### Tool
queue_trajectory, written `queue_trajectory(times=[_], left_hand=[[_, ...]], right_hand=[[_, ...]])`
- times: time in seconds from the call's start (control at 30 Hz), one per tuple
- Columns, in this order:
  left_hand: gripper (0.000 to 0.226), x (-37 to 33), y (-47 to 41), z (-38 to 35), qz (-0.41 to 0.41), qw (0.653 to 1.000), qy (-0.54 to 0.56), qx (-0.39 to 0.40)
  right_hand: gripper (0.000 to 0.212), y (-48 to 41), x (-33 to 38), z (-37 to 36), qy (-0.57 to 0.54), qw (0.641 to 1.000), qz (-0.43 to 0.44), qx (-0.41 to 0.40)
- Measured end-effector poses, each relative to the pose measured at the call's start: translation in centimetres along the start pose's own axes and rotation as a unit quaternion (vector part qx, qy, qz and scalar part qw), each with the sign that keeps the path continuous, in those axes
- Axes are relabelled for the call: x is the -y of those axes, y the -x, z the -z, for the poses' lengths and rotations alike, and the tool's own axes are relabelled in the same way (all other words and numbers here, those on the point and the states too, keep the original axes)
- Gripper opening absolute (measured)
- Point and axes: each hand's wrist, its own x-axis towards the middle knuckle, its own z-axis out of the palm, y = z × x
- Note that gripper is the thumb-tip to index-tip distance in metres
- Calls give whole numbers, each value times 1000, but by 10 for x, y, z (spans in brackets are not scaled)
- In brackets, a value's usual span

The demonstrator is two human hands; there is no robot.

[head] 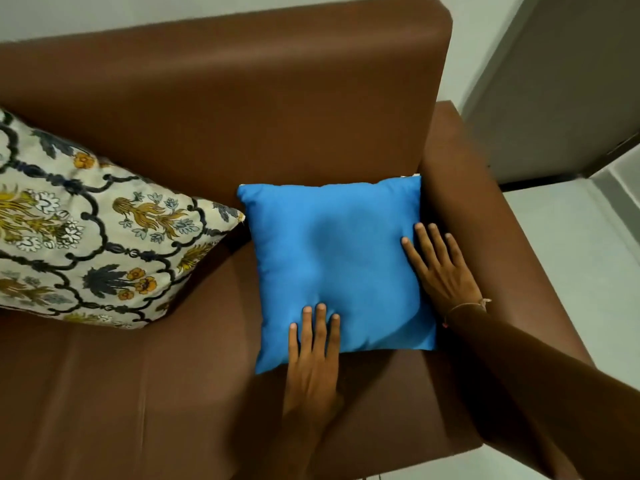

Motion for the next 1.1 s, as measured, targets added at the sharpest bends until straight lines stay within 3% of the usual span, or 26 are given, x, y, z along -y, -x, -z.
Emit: queue_trajectory(times=[0.13,0.3,0.43,0.5,0.57,0.7,0.83,0.97,1.1], left_hand=[[114,-2,-13,-19,25,999,-11,-17],[112,6,-42,-37,91,994,2,-57],[101,16,-53,-44,104,992,-12,-65],[75,17,-54,-42,102,990,-4,-98],[65,17,-54,-34,96,989,11,-110],[82,31,-47,-9,65,990,85,-93],[72,63,-31,20,2,980,119,-156],[60,77,-2,56,-56,961,195,-186],[61,88,7,96,-26,941,286,-180]], right_hand=[[63,-10,3,-17,-18,999,2,-43],[65,-14,4,-29,-41,986,133,-94],[72,-18,4,-30,-30,980,171,-97],[73,-17,4,-27,-32,978,179,-99],[71,-16,4,-20,-33,978,180,-97],[71,-10,4,-1,-44,979,181,-85],[84,6,0,15,-33,980,194,-28],[84,21,6,35,-59,981,183,-21],[87,32,21,56,-143,974,174,-16]])
